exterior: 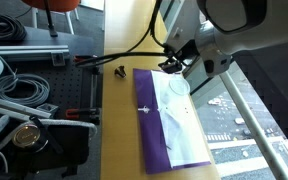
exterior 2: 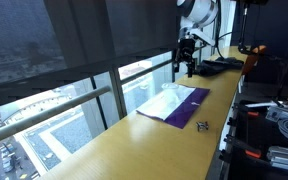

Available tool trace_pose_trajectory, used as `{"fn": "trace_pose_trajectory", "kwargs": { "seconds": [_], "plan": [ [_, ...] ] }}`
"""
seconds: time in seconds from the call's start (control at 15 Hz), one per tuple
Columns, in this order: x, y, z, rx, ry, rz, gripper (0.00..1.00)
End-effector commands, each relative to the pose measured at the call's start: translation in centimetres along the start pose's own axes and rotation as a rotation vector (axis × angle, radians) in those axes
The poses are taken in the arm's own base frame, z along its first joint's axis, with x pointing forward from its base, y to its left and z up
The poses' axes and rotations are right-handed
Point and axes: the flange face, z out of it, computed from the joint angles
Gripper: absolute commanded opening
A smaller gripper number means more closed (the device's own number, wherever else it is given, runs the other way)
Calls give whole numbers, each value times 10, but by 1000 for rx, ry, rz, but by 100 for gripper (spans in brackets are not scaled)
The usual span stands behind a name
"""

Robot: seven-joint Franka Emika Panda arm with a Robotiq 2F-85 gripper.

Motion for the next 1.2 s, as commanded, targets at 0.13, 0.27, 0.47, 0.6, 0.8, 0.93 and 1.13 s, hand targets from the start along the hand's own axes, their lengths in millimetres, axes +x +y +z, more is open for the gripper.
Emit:
{"fn": "trace_pose_trajectory", "kwargs": {
  "seconds": [0.13,0.27,0.47,0.6,0.8,0.93,1.13],
  "plan": [
    [-35,-7,43,-60,-9,-28,100],
    [-38,-4,60,-76,-17,-25,100],
    [-40,-1,75,-98,-4,-29,100],
    [-40,0,77,-112,13,-36,100],
    [-35,1,78,-137,41,-50,100],
    [-31,1,76,-140,64,-62,100],
    [-27,1,73,-138,104,-95,100]
  ]
}}
